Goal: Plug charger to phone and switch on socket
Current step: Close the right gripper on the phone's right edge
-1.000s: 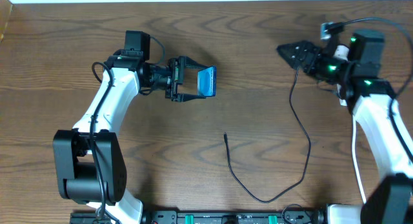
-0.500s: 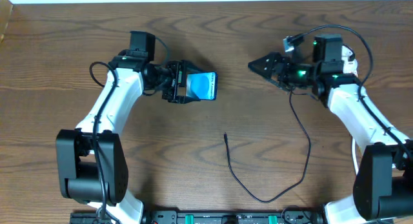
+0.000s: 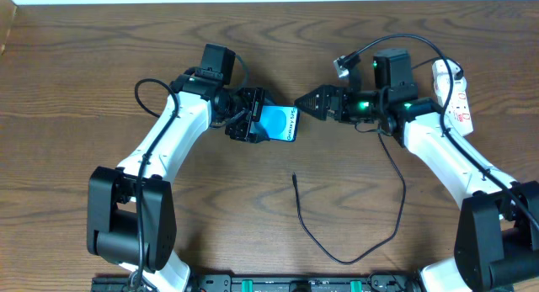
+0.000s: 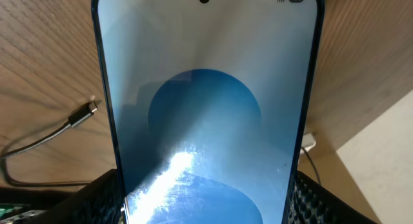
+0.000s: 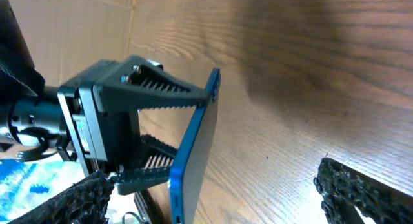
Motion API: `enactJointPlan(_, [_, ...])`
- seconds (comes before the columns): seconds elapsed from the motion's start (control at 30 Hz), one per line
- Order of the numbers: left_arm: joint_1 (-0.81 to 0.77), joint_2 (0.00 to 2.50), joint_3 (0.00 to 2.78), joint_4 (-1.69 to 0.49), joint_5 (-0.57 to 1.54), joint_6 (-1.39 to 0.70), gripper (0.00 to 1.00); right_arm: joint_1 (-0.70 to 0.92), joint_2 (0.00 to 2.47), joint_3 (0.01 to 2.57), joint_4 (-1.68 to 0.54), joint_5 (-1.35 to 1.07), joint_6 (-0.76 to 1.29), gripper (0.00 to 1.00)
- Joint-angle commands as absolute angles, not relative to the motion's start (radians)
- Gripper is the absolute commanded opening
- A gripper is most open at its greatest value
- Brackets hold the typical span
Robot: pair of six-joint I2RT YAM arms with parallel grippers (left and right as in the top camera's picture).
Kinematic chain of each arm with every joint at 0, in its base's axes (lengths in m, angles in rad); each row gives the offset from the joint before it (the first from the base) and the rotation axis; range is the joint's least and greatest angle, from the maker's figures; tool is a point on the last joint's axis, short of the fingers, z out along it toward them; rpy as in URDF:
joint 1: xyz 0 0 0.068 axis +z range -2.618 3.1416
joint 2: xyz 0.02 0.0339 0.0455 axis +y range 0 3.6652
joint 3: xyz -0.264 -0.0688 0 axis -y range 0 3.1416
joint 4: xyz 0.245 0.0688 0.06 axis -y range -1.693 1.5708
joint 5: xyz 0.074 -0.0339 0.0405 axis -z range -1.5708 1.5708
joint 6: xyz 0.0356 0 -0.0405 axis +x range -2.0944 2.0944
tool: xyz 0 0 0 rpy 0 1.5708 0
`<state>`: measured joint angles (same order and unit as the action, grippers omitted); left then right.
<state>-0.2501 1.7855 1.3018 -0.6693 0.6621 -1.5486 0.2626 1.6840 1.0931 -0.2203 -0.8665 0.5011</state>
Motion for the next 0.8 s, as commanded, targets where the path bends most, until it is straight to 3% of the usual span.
enactJointPlan(0.0, [-0.255,1.748,1.315,-0.667,0.635,-1.613,0.08,0.290,1.688,1.110,-0.239,-0.862,0.446,0.99])
enactJointPlan(0.63, [-0.333,1.748,1.315,-0.663,0.667,-1.663,0.08,0.424,1.688,1.109,-0.307,-0.698,0.395,0.99])
enactJointPlan(0.77, [-0.334,1.748,1.315,-0.648,0.720,-1.663,0.08,0.427,1.688,1.109,-0.307,-0.697,0.395,0.92])
